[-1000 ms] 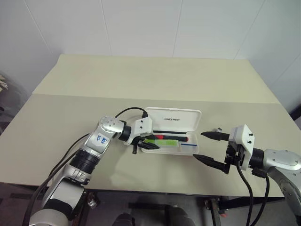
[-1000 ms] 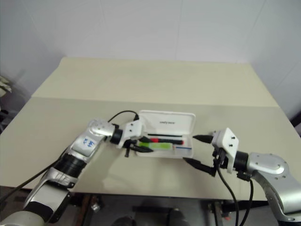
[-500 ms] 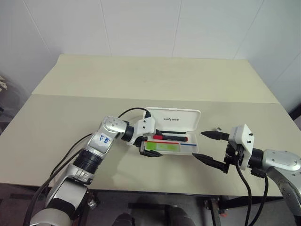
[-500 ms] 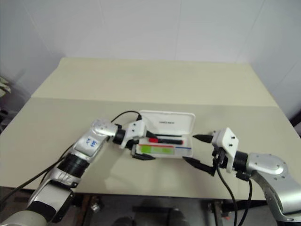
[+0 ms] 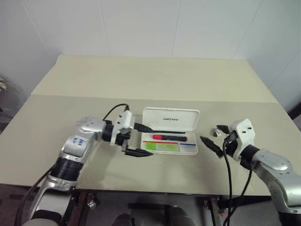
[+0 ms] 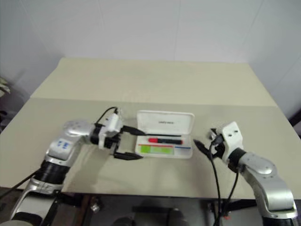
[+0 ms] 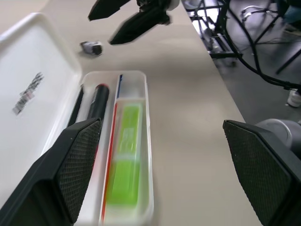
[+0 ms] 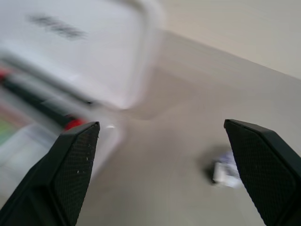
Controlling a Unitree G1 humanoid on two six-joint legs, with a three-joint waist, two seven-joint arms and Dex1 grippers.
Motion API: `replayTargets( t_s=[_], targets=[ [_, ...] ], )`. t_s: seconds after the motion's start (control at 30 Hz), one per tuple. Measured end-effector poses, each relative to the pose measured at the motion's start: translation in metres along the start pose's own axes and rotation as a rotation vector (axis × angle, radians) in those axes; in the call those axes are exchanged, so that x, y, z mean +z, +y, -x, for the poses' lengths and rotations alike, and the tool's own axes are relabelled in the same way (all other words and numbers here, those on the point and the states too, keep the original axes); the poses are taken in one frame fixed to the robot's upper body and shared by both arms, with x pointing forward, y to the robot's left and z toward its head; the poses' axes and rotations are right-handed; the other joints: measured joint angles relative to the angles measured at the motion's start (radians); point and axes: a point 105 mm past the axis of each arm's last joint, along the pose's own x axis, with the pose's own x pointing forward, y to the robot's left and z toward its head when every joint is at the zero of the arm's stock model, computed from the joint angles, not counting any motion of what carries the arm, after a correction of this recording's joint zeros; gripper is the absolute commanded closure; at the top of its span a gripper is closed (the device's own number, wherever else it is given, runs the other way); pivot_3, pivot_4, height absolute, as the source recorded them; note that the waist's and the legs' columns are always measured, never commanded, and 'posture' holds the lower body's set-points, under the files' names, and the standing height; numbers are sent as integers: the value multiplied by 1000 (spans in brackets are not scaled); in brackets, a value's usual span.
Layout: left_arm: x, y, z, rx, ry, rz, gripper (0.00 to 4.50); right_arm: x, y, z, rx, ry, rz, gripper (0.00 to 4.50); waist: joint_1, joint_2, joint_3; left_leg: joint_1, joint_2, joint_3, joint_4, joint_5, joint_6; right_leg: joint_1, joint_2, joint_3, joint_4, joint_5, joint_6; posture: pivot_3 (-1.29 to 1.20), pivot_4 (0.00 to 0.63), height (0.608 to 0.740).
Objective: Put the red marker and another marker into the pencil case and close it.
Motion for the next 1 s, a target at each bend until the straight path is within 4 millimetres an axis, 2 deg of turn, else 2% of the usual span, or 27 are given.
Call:
replayTargets(
  t_s=[0.07,0.13,0.27,0.5,0.63,0.87,0.9,1.0],
  targets=[
    [2,4,13,45,3,-8,92,-8,-8,-4,-138,12,-68,0,0,0,0,0,0,0,0,0,0,0,0,0,0,0,0,0,150,740],
    [5,6,19,73,-1,-24,92,-16,-10,-8,-206,32,-121,0,1,0,0,-1,0,0,-1,0,0,0,0,-1,-1,0,0,0,150,740],
    [6,6,20,77,-7,-27,92,-23,-5,-18,-284,45,-218,0,-1,1,0,-1,-1,0,-2,0,0,0,-1,0,-1,0,0,0,150,740],
    [7,6,20,79,-13,-29,92,-41,-8,-26,-407,110,-275,0,-3,1,0,-1,0,1,-11,1,-1,-3,0,0,-1,0,0,0,150,740],
    [9,5,19,80,-14,-33,0,-40,-11,-34,-452,96,-297,1315,-8,1,0,0,0,2,-11,1,-1,-3,0,0,-1,0,0,0,150,740],
    [13,4,18,82,-25,-43,0,-38,-11,-40,-461,82,-323,3948,-24,1,0,0,0,1,-12,2,-1,-3,0,0,-1,0,0,0,150,740],
    [12,4,18,84,-26,-41,0,-38,-10,-40,-455,81,-323,4131,-26,1,0,0,0,1,-12,2,-1,-3,0,0,0,0,0,0,150,740],
    [11,4,18,89,-28,-37,0,-38,-11,-39,-445,83,-312,4136,-27,1,0,0,0,1,-12,2,-1,-3,0,0,-1,0,0,0,150,740]
  ],
)
